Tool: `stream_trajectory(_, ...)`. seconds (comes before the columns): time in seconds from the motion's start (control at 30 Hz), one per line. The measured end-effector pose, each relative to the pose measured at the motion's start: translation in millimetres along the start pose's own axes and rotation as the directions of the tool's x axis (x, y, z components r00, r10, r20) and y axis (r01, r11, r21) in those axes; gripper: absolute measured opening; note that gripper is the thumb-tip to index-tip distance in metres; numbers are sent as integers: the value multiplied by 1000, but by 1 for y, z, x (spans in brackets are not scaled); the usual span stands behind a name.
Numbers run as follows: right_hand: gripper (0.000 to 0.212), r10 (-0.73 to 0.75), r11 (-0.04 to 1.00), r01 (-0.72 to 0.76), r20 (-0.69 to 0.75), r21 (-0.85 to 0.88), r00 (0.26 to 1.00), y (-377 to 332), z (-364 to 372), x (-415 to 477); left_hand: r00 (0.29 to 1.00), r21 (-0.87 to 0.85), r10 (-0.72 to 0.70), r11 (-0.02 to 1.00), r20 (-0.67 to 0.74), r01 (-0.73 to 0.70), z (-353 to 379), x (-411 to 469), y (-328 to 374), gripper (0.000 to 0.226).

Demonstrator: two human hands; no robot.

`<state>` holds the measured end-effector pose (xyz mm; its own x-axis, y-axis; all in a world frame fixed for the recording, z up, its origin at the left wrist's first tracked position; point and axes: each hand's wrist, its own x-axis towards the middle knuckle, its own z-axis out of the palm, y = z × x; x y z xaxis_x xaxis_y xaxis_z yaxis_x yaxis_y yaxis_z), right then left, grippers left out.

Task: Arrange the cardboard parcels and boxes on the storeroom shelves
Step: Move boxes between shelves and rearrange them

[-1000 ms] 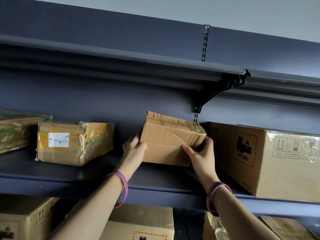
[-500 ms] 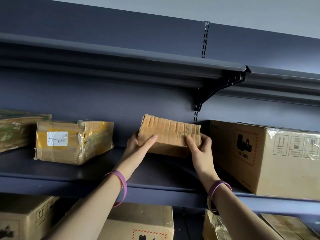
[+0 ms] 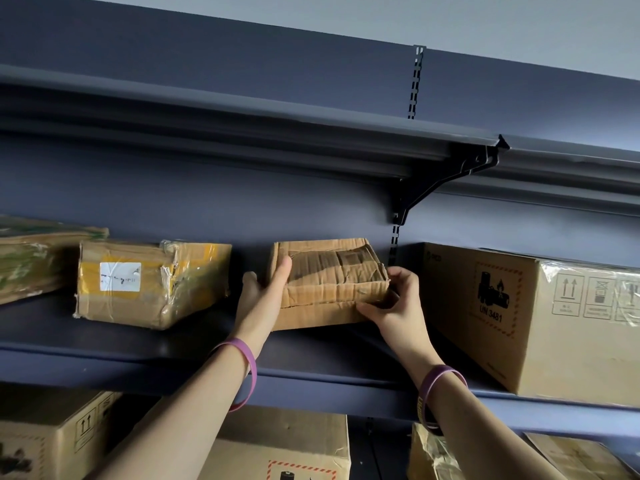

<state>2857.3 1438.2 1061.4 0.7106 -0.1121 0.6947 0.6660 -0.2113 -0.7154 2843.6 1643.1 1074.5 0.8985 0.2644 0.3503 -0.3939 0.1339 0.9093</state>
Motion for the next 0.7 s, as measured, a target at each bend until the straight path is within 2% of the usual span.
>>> stream_trajectory(0.1, 82, 15, 1000, -15, 33, 1, 999, -4, 2, -2, 997, 94, 58, 994, -40, -54, -2, 5, -5, 39)
stream_trajectory(0.27, 99, 127, 992, -127, 8, -18, 992, -5, 1, -2, 996, 154, 81, 984, 27, -85, -2, 5, -7, 35)
stream_trajectory(0.33, 93, 131, 990, -131, -17, -52, 991, -6, 1, -1, 992, 183, 111, 975, 67, -121, -4, 4, -6, 50)
stream_trajectory(0.43, 72, 106, 990, -109, -38, -84, 994, -6, 0, -1, 987, 218, 124, 965, 106, -144, -6, 4, -5, 79)
stream_trajectory(0.5, 67, 84, 990, -92, -73, -111, 994, -4, -1, 0, 984, 241, 127, 958, 122, -153, -6, 4, -5, 88)
stream_trajectory(0.6, 59, 33, 985, -50, -106, -162, 994, 3, -2, 2, 980, 297, 158, 936, 120, -187, -5, 1, -3, 79)
stream_trajectory(0.7, 53, 14, 982, -37, -124, -185, 992, 8, -2, 4, 979, 245, 165, 951, 124, -191, -4, 0, -2, 58)
